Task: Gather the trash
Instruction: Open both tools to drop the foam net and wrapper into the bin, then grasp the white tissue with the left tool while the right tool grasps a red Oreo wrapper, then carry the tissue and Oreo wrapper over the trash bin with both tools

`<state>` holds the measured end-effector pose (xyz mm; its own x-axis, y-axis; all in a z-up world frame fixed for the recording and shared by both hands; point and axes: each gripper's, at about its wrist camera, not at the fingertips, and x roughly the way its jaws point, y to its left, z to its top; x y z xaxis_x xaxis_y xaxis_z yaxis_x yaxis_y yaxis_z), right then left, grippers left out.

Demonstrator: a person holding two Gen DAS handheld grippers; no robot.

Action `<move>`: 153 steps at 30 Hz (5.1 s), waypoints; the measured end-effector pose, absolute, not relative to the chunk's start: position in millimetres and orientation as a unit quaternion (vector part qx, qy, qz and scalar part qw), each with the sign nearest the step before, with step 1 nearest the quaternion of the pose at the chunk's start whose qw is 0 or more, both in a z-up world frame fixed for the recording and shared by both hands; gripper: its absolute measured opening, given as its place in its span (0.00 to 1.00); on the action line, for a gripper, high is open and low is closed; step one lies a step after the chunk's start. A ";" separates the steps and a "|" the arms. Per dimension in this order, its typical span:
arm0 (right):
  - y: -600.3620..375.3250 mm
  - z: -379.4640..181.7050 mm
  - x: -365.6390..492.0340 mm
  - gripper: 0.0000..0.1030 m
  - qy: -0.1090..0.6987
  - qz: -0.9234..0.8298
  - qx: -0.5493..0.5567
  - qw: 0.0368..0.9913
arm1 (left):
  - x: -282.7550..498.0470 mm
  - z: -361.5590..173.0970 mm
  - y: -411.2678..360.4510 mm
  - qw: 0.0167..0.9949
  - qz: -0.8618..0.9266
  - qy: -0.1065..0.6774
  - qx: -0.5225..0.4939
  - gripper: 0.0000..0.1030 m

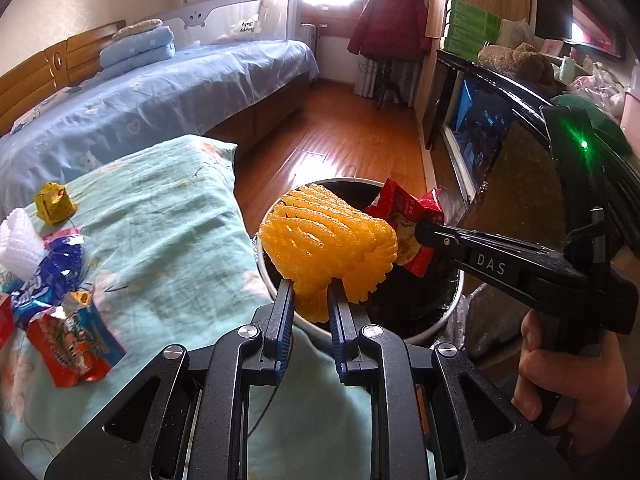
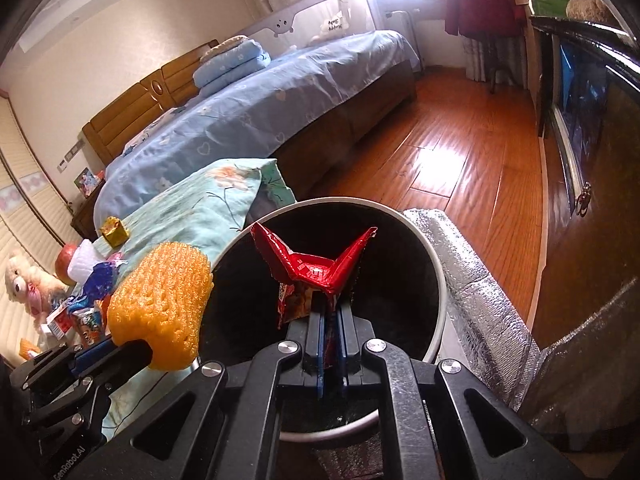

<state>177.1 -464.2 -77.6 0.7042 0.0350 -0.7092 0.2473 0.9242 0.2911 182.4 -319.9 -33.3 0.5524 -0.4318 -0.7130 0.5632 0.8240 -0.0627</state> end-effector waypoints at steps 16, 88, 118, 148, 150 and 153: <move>-468.7 -76.4 179.9 0.61 0.379 -0.069 0.184 0.904 | 183.9 -38.6 -299.7 0.878 -0.273 0.391 0.051 0.61; -225.2 -76.1 216.9 0.12 0.408 0.119 0.105 0.899 | 160.3 -61.1 31.2 0.919 0.035 0.381 -0.097 0.36; -300.4 -55.1 156.5 0.07 0.378 0.084 0.141 0.911 | 135.7 -39.9 -115.0 0.909 -0.149 0.386 -0.047 0.36; -391.2 -57.9 143.0 0.07 0.367 -0.001 0.172 0.914 | 155.2 -32.4 -221.0 0.891 -0.231 0.391 0.004 0.36; -396.8 -58.2 142.8 0.07 0.366 -0.004 0.174 0.914 | 157.7 -31.8 -226.1 0.891 -0.234 0.390 0.007 0.36; -405.9 -59.4 145.3 0.07 0.367 -0.013 0.176 0.913 | 163.3 -30.5 -237.0 0.889 -0.241 0.390 0.011 0.36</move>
